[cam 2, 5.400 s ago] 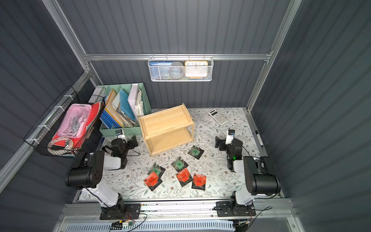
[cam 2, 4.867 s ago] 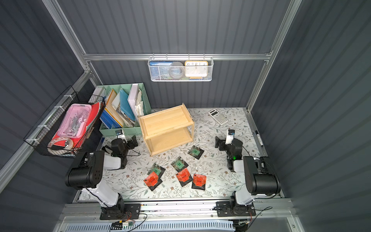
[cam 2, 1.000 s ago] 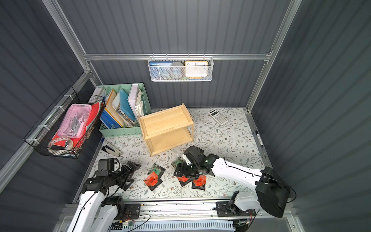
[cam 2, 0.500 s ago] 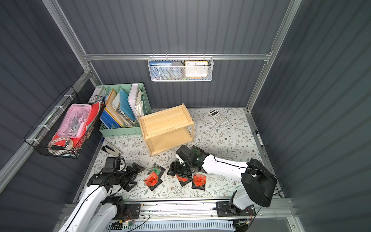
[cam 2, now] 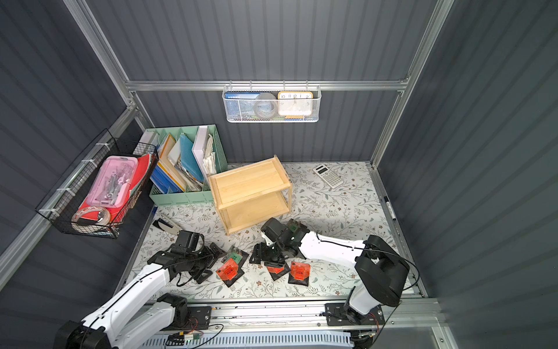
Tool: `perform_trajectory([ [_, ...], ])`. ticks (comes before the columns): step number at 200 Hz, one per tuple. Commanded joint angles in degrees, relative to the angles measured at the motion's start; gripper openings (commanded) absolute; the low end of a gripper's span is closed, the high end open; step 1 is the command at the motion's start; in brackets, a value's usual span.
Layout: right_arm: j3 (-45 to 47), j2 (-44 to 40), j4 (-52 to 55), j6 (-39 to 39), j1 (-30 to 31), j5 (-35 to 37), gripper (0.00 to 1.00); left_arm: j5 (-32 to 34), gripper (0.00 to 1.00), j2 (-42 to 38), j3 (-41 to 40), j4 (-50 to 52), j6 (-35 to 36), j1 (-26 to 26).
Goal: Place the tea bags on the shelf by color
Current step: Pick up the tea bag from the center of the board.
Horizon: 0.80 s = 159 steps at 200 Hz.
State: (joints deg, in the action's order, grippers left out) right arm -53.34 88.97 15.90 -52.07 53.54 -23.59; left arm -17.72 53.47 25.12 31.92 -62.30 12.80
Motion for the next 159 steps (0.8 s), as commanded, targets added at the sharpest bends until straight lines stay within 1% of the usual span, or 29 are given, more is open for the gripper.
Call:
perform_trajectory([
  [1,-1.3,1.3,-0.5,-0.3,0.4,-0.8,0.67,1.0,0.95,0.4,0.3,-1.4,-1.3,0.8],
  [34,-1.6,2.0,-0.8,-0.3,0.4,-1.0,0.64,0.3,0.92,1.2,-1.3,-3.8,-2.3,1.9],
  [50,-1.8,2.4,-0.9,-0.3,0.4,-1.2,0.62,0.5,0.91,1.7,-1.6,-4.9,-2.9,3.3],
  [104,-1.5,2.8,-1.5,-0.9,0.5,-1.3,0.57,2.0,0.92,5.0,-1.2,-7.9,-4.8,7.3],
  [159,0.0,2.8,-3.8,-2.8,0.7,-1.4,0.55,3.4,0.92,5.5,0.3,-7.1,-5.7,9.1],
])
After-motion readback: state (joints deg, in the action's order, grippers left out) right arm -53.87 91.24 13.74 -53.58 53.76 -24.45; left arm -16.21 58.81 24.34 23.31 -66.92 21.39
